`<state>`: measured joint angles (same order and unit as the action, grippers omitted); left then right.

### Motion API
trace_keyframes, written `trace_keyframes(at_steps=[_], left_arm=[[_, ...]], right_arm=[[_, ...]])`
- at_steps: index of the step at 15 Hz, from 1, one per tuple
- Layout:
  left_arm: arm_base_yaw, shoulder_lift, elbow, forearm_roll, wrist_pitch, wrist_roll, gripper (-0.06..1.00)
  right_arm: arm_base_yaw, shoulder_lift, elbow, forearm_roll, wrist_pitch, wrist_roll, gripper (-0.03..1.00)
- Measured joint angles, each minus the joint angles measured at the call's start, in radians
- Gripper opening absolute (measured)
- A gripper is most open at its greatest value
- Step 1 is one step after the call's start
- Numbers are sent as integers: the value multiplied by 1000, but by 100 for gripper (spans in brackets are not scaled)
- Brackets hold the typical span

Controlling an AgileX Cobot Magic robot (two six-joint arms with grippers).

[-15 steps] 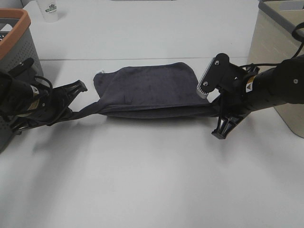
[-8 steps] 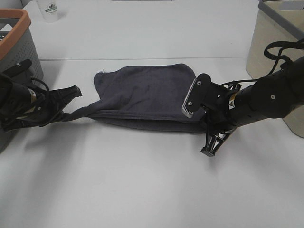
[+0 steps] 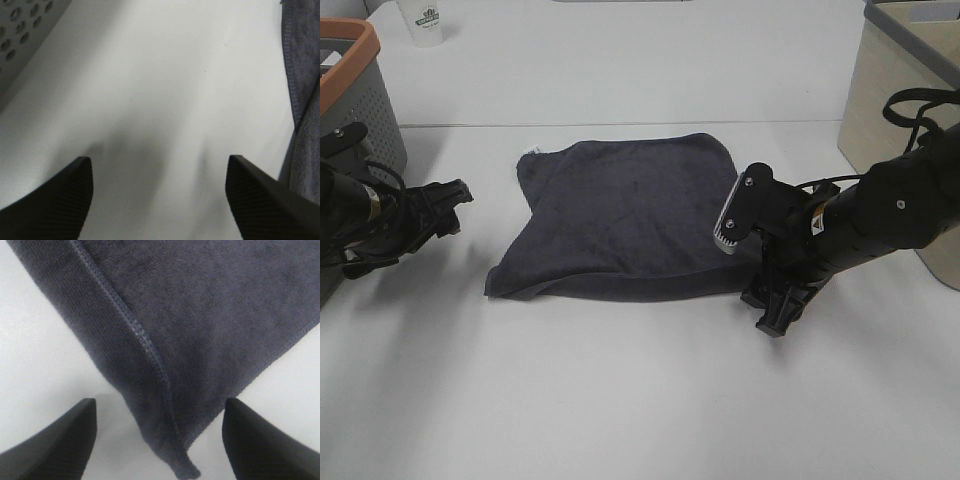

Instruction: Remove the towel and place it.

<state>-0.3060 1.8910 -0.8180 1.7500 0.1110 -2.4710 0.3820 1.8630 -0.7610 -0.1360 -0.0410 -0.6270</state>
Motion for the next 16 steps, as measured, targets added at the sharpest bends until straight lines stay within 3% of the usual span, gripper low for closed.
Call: trace_keyframes(at_steps=[3,9,12,16], left_arm=[[1,0,-97,-4,-105,81,71],[1,1,-360,-4,-346,118,71],[1,1,-500,-4,-433,153,71],[1,1,-670,-4,-410,289,69]], right_arm=[[0,-61,2,0,12,0,74],[0,-233,2,31,-38,0,74],[0,-288,2,125,-140,0,74],[0,-311,2,391,-303,0,74]])
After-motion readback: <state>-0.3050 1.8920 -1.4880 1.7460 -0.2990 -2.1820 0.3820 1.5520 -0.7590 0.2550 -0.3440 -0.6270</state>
